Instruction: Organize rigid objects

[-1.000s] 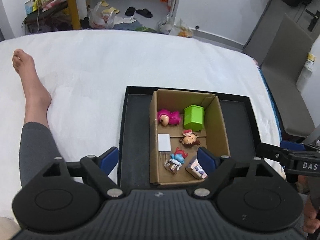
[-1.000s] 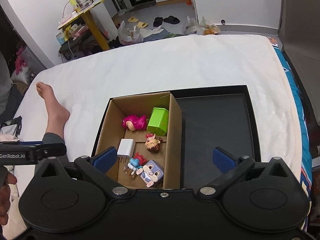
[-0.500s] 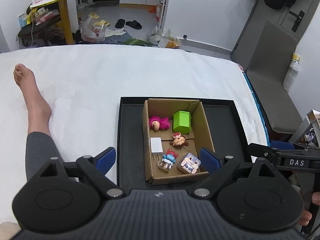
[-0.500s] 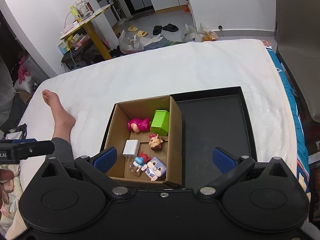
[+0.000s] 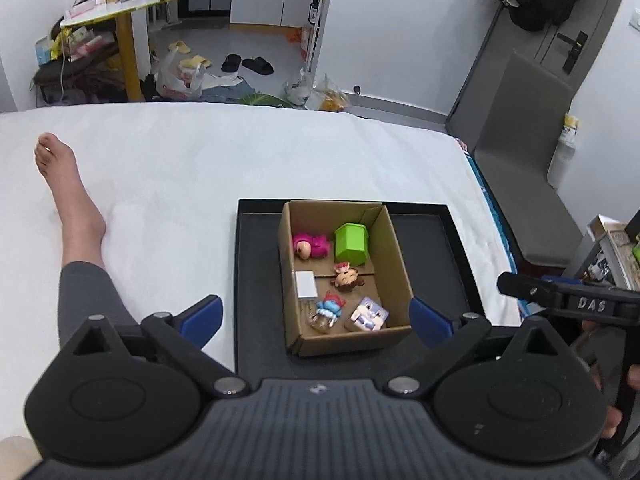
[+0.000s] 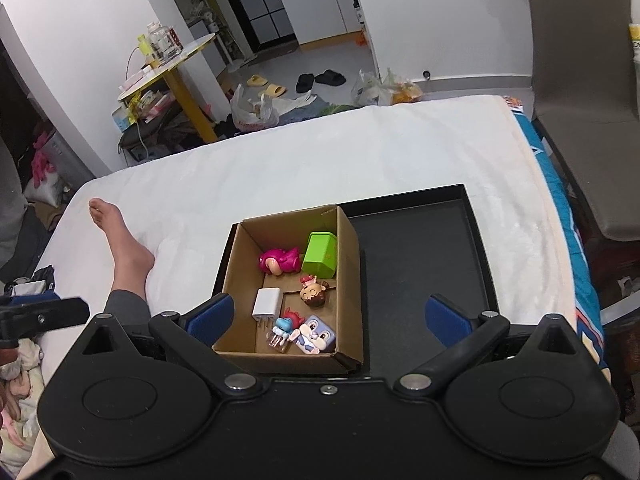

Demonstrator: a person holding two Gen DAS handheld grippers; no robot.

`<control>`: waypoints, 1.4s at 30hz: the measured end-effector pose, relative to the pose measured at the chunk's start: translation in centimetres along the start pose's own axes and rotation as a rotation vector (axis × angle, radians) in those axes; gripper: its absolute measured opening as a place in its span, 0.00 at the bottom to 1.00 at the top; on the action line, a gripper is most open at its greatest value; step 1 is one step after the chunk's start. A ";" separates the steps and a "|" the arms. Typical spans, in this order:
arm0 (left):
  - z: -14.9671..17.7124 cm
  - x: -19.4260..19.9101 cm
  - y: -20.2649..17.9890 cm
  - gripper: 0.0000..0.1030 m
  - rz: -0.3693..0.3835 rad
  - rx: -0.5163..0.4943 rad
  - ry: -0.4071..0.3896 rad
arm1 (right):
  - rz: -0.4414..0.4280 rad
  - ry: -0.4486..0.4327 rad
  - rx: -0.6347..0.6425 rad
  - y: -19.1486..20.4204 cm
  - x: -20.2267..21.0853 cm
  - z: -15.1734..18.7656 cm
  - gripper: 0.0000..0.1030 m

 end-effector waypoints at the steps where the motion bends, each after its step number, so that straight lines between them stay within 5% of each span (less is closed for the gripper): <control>1: 0.2 0.2 -0.1 0.96 -0.007 -0.009 -0.005 | -0.001 -0.002 -0.001 0.0 0.2 0.2 1.00; 10: 2.1 1.8 -0.2 0.97 -0.044 -0.052 -0.027 | 0.006 -0.017 -0.030 -0.2 1.5 1.8 1.00; 24: 4.9 3.5 0.7 0.97 -0.051 0.022 -0.068 | 0.039 -0.035 -0.026 -0.5 3.4 4.4 1.00; 42: 8.8 1.3 0.2 0.98 -0.028 0.018 -0.006 | 0.055 -0.013 0.010 -0.2 3.1 7.1 1.00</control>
Point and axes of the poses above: each gripper's, at about its wrist camera, not at the fingertips, and x roughly against the way its jaws point, y to its left, z to its underside, the point moved 1 cm from there along -x, roughly the way its jaws point, and after that the axes turned 13 degrees about z, right-handed, at the moved point
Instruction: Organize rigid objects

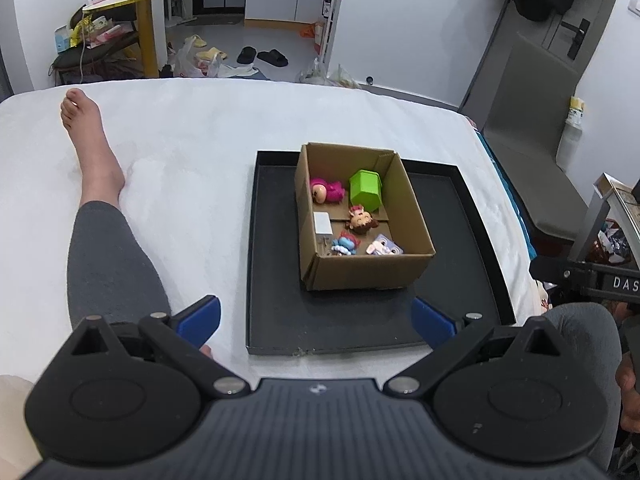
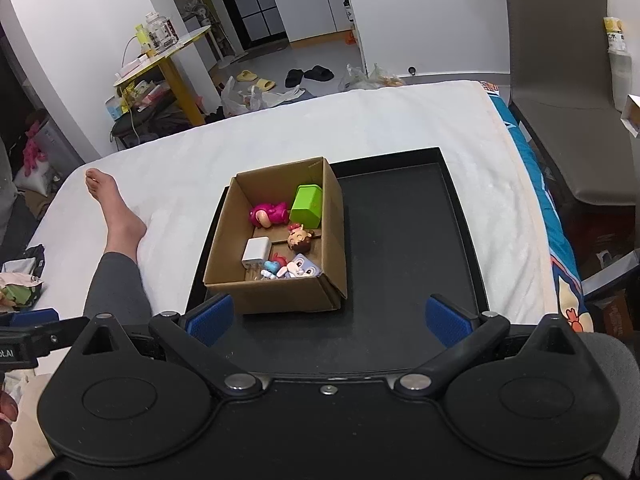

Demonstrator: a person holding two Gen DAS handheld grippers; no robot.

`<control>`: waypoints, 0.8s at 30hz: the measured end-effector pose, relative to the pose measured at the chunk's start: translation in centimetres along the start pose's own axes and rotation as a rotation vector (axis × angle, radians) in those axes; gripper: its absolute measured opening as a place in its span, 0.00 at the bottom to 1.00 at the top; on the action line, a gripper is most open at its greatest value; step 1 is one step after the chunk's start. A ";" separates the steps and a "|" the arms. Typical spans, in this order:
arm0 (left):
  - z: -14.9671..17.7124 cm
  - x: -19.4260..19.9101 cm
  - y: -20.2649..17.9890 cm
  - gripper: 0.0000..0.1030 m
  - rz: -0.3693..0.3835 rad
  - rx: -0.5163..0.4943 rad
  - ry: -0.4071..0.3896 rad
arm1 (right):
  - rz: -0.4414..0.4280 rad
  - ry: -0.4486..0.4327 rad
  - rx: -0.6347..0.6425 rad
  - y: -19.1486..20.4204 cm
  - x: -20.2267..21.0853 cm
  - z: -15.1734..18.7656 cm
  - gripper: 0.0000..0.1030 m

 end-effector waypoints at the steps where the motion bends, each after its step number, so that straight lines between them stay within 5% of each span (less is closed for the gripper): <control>1: 0.1 -0.1 -0.1 0.98 0.002 -0.001 0.001 | 0.002 -0.002 0.002 0.0 0.1 0.1 1.00; 24: 0.0 -0.5 -1.4 0.98 0.019 -0.028 -0.006 | -0.008 -0.008 -0.001 -0.5 1.0 0.2 1.00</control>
Point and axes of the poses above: each gripper's, at about its wrist camera, not at the fingertips, and x roughly against the way its jaws point, y to its left, z to its underside, the point moved 1 cm from there along -x, roughly the way its jaws point, and after that the axes turned 13 degrees about z, right-handed, at the moved point
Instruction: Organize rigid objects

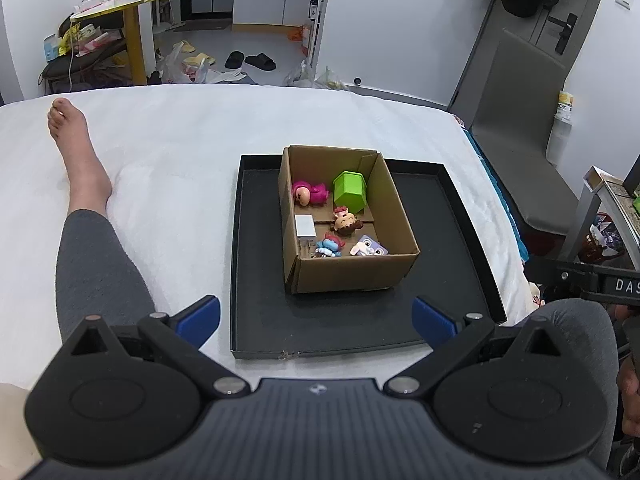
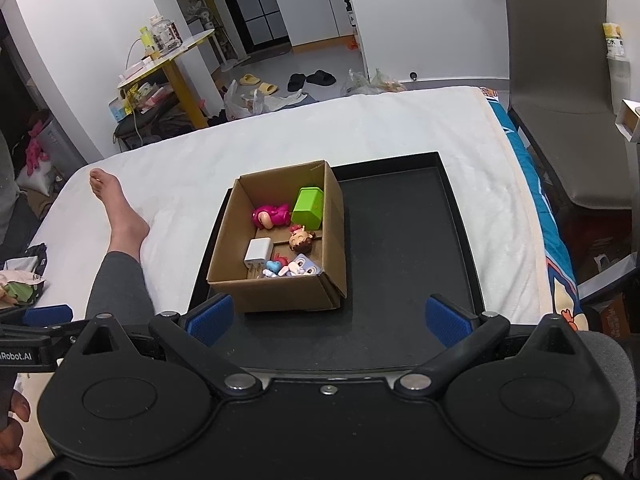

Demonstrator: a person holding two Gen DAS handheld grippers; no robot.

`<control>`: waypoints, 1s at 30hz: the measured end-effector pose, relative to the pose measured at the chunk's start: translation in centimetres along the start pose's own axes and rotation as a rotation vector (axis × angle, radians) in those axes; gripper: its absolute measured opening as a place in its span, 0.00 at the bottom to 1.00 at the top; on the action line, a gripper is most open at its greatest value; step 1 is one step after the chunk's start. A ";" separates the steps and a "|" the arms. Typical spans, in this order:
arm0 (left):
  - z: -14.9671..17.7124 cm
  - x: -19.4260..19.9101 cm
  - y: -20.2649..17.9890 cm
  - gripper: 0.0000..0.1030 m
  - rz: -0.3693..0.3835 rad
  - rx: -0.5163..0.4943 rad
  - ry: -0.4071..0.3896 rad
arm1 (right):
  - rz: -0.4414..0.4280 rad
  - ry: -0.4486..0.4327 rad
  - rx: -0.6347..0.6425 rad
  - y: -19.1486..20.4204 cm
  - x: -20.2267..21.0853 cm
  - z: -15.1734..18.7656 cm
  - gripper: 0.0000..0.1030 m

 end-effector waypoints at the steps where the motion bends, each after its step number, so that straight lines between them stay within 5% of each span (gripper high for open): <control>1: 0.0 0.0 0.0 0.98 0.002 0.000 0.000 | -0.004 0.003 -0.005 -0.1 0.0 0.0 1.00; 30: -0.7 -0.5 -0.7 0.98 0.007 -0.001 0.000 | 0.003 -0.016 0.013 -0.4 0.7 -0.2 1.00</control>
Point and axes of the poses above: each gripper's, at about its wrist camera, not at the fingertips, and x roughly against the way its jaws point, y to its left, z to its underside, the point moved 1 cm from there along -x, roughly the way its jaws point, and after that the axes turned 13 degrees about z, right-handed, at the moved point
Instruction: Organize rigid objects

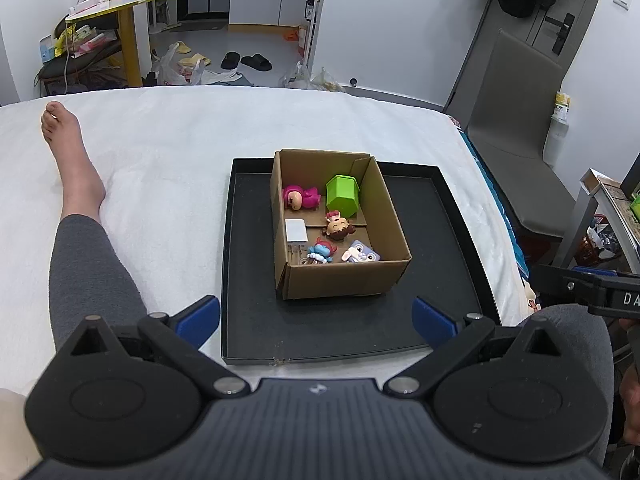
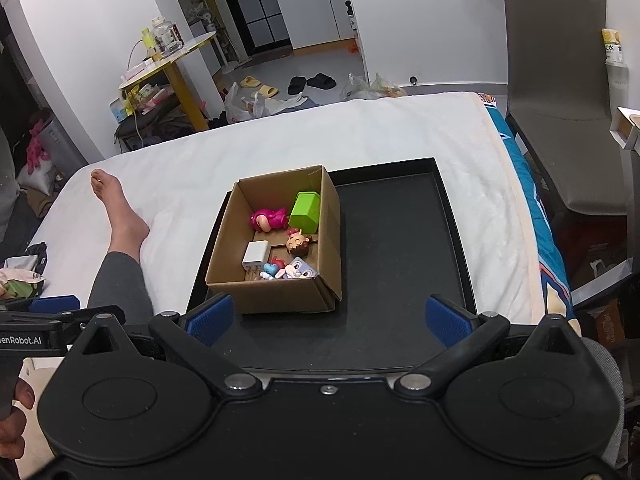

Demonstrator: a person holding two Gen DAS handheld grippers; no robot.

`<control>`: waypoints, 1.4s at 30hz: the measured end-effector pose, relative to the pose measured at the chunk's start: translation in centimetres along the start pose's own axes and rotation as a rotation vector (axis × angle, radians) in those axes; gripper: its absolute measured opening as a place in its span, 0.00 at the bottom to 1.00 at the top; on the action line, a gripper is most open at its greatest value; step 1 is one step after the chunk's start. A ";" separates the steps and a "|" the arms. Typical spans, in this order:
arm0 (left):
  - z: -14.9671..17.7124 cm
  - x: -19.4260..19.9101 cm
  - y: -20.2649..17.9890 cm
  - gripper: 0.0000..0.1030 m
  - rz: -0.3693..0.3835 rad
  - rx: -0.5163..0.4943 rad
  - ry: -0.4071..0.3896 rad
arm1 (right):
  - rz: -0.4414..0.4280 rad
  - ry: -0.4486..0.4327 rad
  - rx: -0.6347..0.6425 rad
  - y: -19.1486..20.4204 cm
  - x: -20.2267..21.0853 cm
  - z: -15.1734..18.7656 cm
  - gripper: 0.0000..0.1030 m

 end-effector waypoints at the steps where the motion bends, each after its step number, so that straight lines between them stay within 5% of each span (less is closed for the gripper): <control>1: 0.0 0.0 0.0 0.98 0.001 0.000 0.000 | 0.002 0.000 0.001 0.0 0.0 0.0 1.00; 42: 0.2 -1.6 -0.4 0.98 0.018 -0.006 0.008 | 0.021 0.020 0.042 1.1 -1.3 0.6 1.00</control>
Point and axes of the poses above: each gripper's, at about its wrist camera, not at the fingertips, and x roughly against the way its jaws point, y to its left, z to its underside, the point moved 1 cm from there along -x, roughly the way its jaws point, and after that the axes turned 13 degrees about z, right-handed, at the moved point
